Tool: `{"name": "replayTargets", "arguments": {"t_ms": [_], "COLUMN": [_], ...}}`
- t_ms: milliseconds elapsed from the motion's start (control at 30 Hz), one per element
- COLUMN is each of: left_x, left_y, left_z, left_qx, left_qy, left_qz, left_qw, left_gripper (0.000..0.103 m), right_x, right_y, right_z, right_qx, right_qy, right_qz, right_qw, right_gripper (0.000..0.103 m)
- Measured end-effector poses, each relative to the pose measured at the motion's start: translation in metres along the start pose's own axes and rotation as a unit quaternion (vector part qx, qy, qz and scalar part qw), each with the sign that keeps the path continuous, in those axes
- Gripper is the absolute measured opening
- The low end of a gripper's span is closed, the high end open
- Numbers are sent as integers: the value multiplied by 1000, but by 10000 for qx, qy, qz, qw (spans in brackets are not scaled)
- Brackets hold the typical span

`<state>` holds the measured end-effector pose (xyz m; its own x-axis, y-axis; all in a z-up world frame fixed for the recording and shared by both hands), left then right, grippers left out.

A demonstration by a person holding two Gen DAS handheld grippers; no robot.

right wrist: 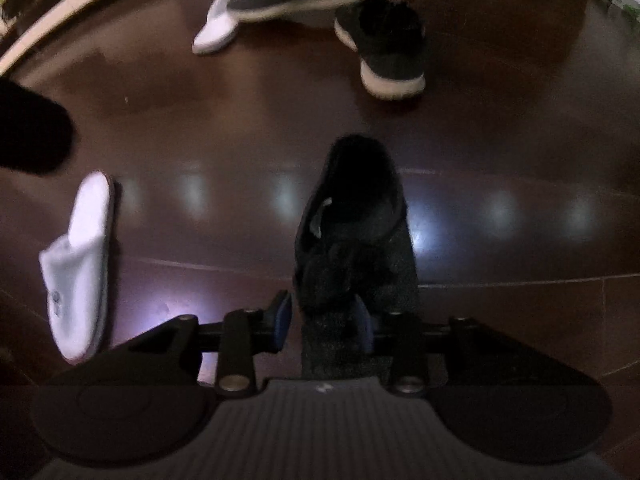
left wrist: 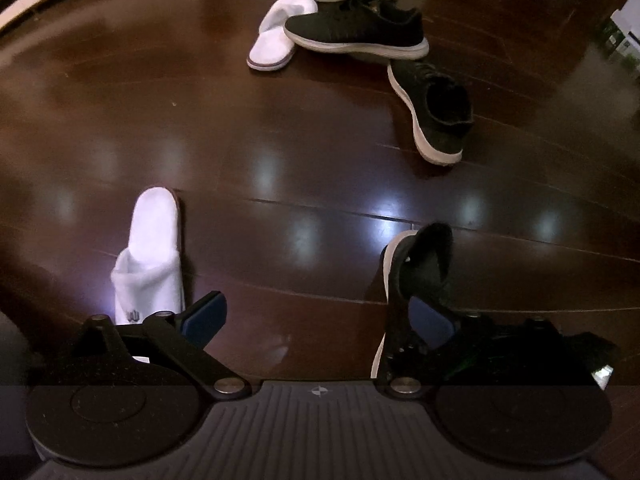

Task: Organize scattered shoes
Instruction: 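Open the right gripper to release the sneaker and move toward the pile, then grasp a black knit sneaker from the pile with the left gripper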

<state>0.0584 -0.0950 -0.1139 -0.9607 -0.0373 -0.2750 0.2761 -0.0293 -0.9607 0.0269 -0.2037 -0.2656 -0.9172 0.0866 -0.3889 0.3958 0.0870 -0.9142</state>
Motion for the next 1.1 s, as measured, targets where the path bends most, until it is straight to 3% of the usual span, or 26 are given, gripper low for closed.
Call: {"name": "replayTargets", "arguments": {"t_ms": [133, 200, 267, 333, 467, 667, 833, 967, 1100], "left_x": [-8, -16, -28, -42, -78, -141, -195, -237, -262], "left_y": [-9, -11, -10, -4, 15, 64, 114, 163, 185], "left_z": [8, 13, 18, 23, 31, 38, 43, 36, 25], "left_qx": [251, 255, 201, 79, -77, -187, -137, -95, -47], "left_qy": [-82, -80, -92, -115, -311, -812, -943, -1440, -1833], "left_qz": [151, 265, 375, 491, 595, 726, 968, 883, 743], "left_qw": [9995, 9993, 9991, 9987, 9977, 9939, 9907, 9856, 9802], "left_gripper": [99, 99, 99, 99, 99, 99, 99, 99, 99], "right_x": [-10, -16, -22, -28, -45, -76, -116, -152, -183], "right_y": [-30, -48, -59, -72, -89, -82, -34, 1, 20], "right_z": [20, 38, 49, 62, 83, 100, 106, 110, 109], "right_qx": [82, 143, 198, 287, 157, -159, -551, -752, -739], "right_qy": [301, 562, 709, 833, 929, 1278, 1349, 1366, 1401], "right_qz": [374, 592, 755, 972, 1257, 1555, 1463, 1424, 1347], "right_qw": [9988, 9966, 9944, 9914, 9876, 9794, 9785, 9774, 9781], "right_gripper": [45, 54, 73, 77, 78, 78, 78, 78, 78]}}
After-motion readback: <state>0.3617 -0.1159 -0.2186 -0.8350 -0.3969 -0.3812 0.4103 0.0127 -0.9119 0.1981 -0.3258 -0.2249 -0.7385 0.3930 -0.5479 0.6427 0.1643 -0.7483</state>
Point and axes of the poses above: each gripper's, at about its wrist camera, not at the fingertips, and y roughly the way its jaws point, z to its right, x to its underside, the point moved 2 cm from there along y, roughly the way its jaws point, and after that the axes turned 1 degree about x, right-handed, at the moved point
